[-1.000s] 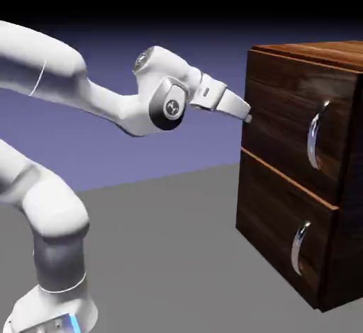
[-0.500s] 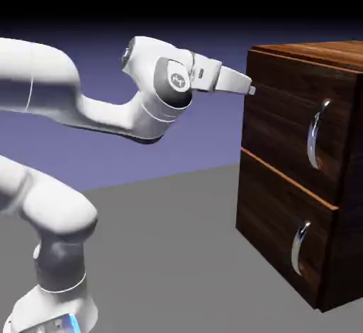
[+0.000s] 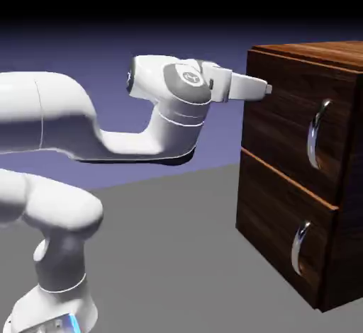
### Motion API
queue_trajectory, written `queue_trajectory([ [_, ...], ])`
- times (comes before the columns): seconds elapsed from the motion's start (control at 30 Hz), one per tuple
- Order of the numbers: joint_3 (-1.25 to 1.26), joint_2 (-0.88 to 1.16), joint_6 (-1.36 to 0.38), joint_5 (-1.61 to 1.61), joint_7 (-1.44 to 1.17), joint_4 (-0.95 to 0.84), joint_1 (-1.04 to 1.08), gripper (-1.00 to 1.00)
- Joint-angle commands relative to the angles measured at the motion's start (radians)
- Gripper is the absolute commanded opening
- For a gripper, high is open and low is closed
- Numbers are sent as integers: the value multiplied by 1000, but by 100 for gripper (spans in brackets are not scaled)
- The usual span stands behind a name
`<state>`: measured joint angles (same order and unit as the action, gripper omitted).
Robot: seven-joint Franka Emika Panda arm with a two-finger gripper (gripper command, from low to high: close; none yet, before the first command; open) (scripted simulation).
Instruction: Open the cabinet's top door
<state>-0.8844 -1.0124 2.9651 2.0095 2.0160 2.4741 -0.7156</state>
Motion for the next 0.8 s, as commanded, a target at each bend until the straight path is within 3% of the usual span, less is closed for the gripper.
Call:
queue_trajectory([
  [0.0,-19,-10,-2,44,28,-7,-15,0],
  [0.63,-383,-191,-31,870,552,-145,-305,0],
  [0.77,-414,-181,-44,882,556,-202,-380,0],
])
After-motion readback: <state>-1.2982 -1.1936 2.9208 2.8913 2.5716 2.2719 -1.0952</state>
